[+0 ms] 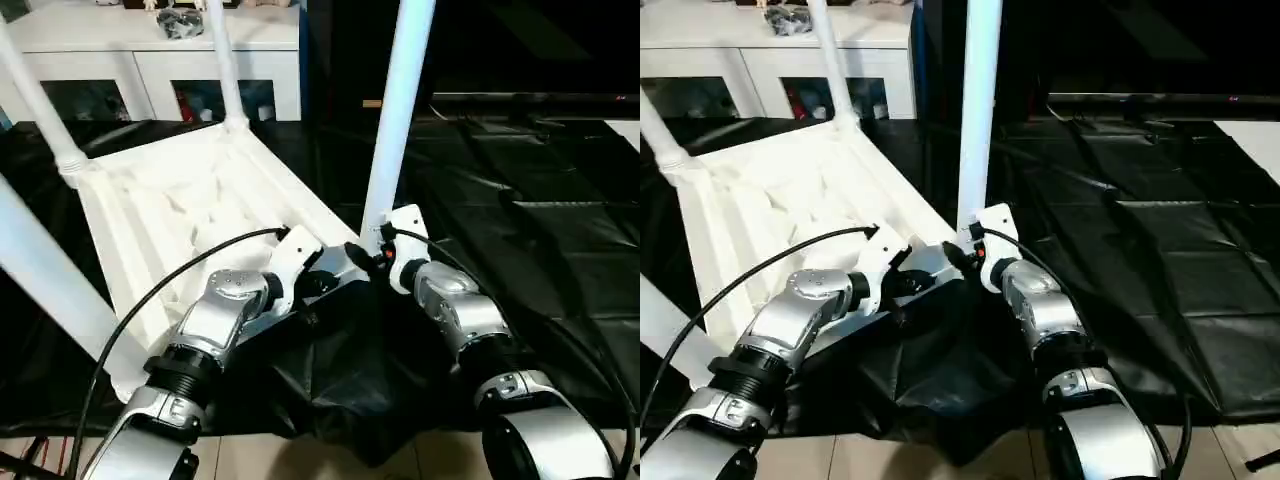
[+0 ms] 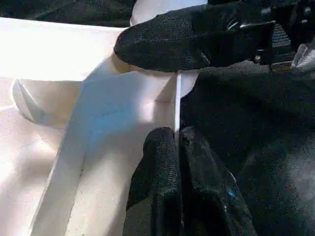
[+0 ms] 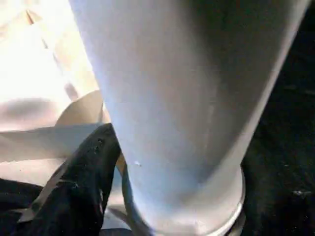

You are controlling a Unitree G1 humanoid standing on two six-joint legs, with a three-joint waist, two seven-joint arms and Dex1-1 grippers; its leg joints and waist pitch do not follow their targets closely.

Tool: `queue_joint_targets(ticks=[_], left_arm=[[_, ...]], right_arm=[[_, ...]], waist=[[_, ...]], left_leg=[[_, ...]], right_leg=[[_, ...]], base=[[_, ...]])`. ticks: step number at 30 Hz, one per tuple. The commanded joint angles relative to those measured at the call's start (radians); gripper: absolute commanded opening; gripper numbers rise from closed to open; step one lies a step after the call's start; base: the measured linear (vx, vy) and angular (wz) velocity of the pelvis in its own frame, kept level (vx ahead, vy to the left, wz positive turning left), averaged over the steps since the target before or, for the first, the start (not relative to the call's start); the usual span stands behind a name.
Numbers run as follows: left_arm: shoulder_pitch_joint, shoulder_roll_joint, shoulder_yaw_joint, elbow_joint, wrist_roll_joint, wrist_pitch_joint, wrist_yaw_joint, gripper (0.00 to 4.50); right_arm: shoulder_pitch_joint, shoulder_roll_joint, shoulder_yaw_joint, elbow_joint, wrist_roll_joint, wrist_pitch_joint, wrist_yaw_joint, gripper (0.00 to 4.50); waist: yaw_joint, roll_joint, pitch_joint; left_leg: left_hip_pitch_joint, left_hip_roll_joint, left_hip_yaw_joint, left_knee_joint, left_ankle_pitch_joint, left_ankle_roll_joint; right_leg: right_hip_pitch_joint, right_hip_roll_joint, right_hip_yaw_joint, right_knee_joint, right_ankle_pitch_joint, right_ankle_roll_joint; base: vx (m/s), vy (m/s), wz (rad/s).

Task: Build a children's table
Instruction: Rotate leg to tighten

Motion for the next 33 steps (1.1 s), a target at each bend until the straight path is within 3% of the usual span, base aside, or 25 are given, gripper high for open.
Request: queue_joint_targets(ticks=[1, 2, 7, 8, 12, 14, 20, 23, 27, 30, 33], left_arm=[[-0.002, -0.021, -0.032, -0.038, -0.043, -0.044, -0.052, 0.00], [0.009, 0.000, -0.044, -0.052, -0.046, -0.057, -0.099, 0.00], [0.028, 0.062, -0.069, -0.076, -0.054, -0.070, -0.216, 0.00], [0.032, 0.087, -0.079, -0.080, -0.053, -0.077, -0.255, 0.00], [0.047, 0.136, -0.094, -0.112, -0.089, -0.088, -0.381, 0.00], [0.061, 0.165, -0.108, -0.147, -0.112, -0.076, -0.460, 0.00], [0.075, 0.207, -0.134, -0.177, -0.123, -0.060, -0.540, 0.00], [0.079, 0.224, -0.143, -0.184, -0.126, -0.056, -0.570, 0.00], [0.083, 0.231, -0.143, -0.193, -0.126, -0.049, -0.586, 0.00], [0.082, 0.217, -0.134, -0.185, -0.115, -0.055, -0.542, 0.00], [0.062, 0.169, -0.104, -0.147, -0.093, -0.063, -0.422, 0.00]], right_arm=[[0.013, 0.049, 0.089, 0.023, -0.002, 0.007, 0.118, 3.90], [0.023, 0.024, 0.117, -0.001, -0.005, -0.024, 0.200, 3.90], [0.063, -0.051, 0.171, -0.085, -0.017, -0.089, 0.374, 3.90], [0.075, -0.081, 0.183, -0.109, -0.012, -0.099, 0.434, 3.90], [0.101, -0.133, 0.190, -0.175, 0.035, -0.066, 0.587, 3.90], [0.119, -0.167, 0.204, -0.216, 0.060, -0.044, 0.678, 3.58], [0.155, -0.229, 0.243, -0.298, 0.094, 0.012, 0.811, 3.09], [0.168, -0.242, 0.246, -0.326, 0.096, 0.034, 0.840, 2.79], [0.182, -0.249, 0.252, -0.360, 0.106, 0.067, 0.858, 2.70], [0.189, -0.237, 0.253, -0.368, 0.106, 0.072, 0.828, 2.67], [0.168, -0.170, 0.209, -0.288, 0.063, 0.050, 0.641, 2.67]], waist=[[0.007, -0.010, -0.052], [0.007, -0.005, -0.052], [0.011, -0.007, -0.058], [0.011, -0.004, -0.059], [0.025, -0.001, -0.058], [0.037, 0.001, -0.057], [0.057, 0.000, -0.054], [0.057, -0.002, -0.054], [0.057, -0.003, -0.055], [0.057, -0.005, -0.056], [0.054, -0.007, -0.053]], left_leg=[[-0.011, 0.012, -0.002, -0.063, -0.271, 0.048], [-0.011, 0.012, -0.002, -0.063, -0.262, 0.052], [-0.010, 0.014, 0.002, -0.056, -0.211, 0.078], [-0.009, 0.016, 0.003, -0.056, -0.181, 0.091], [-0.004, 0.019, 0.007, -0.054, -0.178, 0.104], [-0.001, 0.025, 0.009, -0.056, -0.184, 0.103], [0.004, 0.026, 0.010, -0.060, -0.214, 0.073], [0.000, 0.023, 0.008, -0.061, -0.207, 0.066], [-0.001, 0.022, 0.008, -0.059, -0.189, 0.065], [-0.002, 0.021, 0.007, -0.058, -0.182, 0.064], [-0.002, 0.020, 0.007, -0.060, -0.198, 0.053]], right_leg=[[0.046, -0.054, 0.037, -0.093, -0.339, -0.182], [0.046, -0.054, 0.037, -0.092, -0.318, -0.190], [0.051, -0.052, 0.038, -0.082, -0.206, -0.226], [0.051, -0.051, 0.038, -0.075, -0.144, -0.250], [0.053, -0.049, 0.037, -0.071, -0.122, -0.271], [0.050, -0.048, 0.038, -0.068, -0.110, -0.277], [0.046, -0.050, 0.042, -0.072, -0.175, -0.258], [0.050, -0.051, 0.042, -0.072, -0.183, -0.249], [0.050, -0.050, 0.042, -0.072, -0.181, -0.240], [0.050, -0.051, 0.041, -0.071, -0.174, -0.240], [0.047, -0.053, 0.042, -0.076, -0.215, -0.232]], base=[[0.000, 0.000, 0.00], [0.000, 0.000, 0.00], [0.000, 0.000, 0.00], [0.000, 0.000, 0.00], [0.000, 0.000, 0.00], [0.000, 0.000, 0.00], [0.000, 0.000, 0.00], [0.000, 0.000, 0.00], [0.000, 0.000, 0.00], [0.000, 0.000, 0.00], [0.000, 0.000, 0.00]])
